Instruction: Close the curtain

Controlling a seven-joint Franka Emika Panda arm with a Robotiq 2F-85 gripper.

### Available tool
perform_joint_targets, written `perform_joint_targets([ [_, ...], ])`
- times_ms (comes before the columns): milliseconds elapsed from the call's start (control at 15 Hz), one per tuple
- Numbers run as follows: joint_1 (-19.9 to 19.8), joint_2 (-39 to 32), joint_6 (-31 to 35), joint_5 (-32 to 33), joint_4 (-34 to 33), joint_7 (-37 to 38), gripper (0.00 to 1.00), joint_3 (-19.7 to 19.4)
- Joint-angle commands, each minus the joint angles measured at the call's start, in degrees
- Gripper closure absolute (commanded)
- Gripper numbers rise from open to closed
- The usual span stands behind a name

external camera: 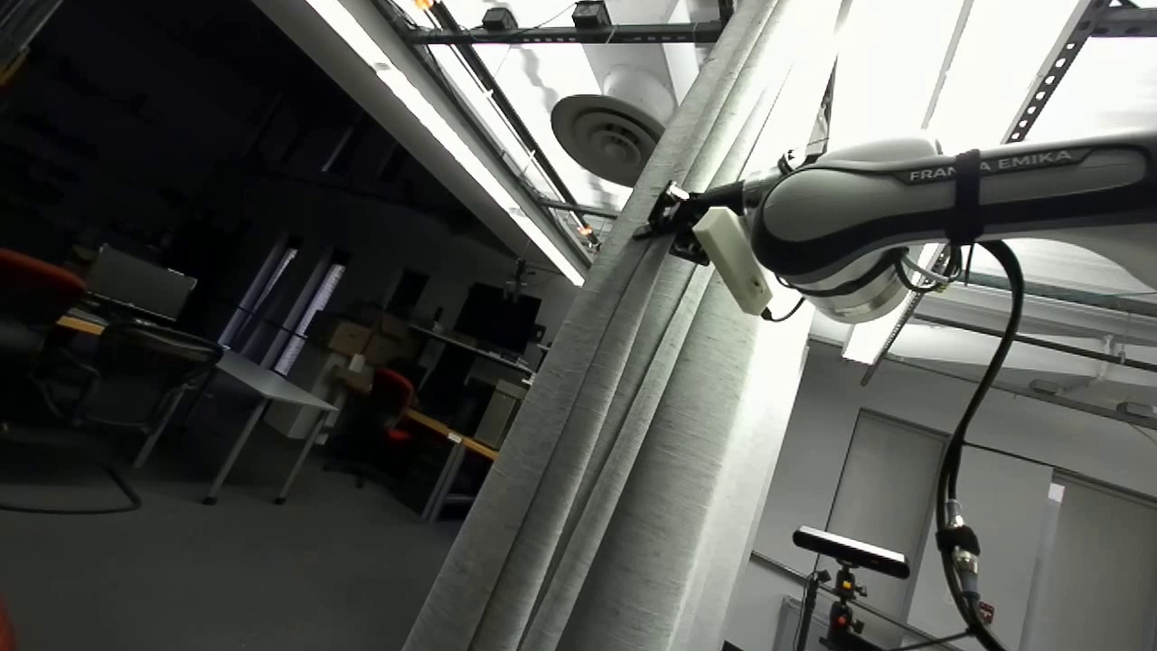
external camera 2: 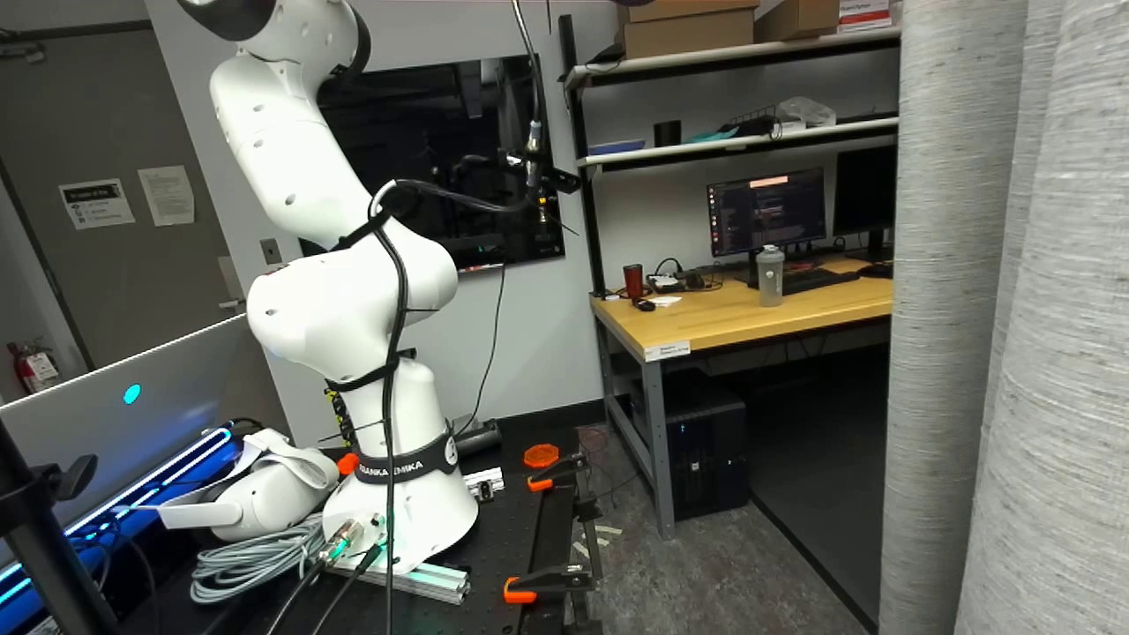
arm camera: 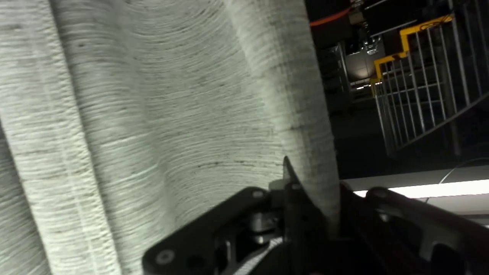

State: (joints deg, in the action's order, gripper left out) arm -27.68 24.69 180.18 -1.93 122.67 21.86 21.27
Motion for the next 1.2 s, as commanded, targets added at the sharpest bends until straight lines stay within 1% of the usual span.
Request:
perform_joint_targets([
  [0,-5.1,10.1,-1.8,-0.4,6.4,7.4,0.99,8.5],
  [133,-7.4,14.2,-2.1,-0.2,7.1,10.4,0.99,14.1],
  [333,-7.2,18.7,-4.1,-0.9,5.3,13.3,0.99,20.2],
  [400,-6.5,19.8,-5.0,-2.4,4.4,12.8,0.99,22.1],
  [467,-7.4,21.3,-5.5,-2.9,3.4,14.1,0.99,24.3],
  [533,-7.4,21.6,-7.0,-3.5,2.1,14.7,0.99,26.0],
  [667,-4.7,19.8,-10.2,-3.3,-0.4,14.1,0.99,27.4],
  [733,-2.0,17.8,-11.3,-3.1,-1.6,13.0,0.99,27.4],
  [800,-0.4,16.1,-11.2,-3.0,-3.0,12.3,0.99,27.7],
  [933,1.1,14.0,-10.2,-3.2,-5.3,12.7,0.99,28.3],
  [1133,3.1,10.5,-8.1,-3.1,-7.2,13.1,0.99,30.2],
])
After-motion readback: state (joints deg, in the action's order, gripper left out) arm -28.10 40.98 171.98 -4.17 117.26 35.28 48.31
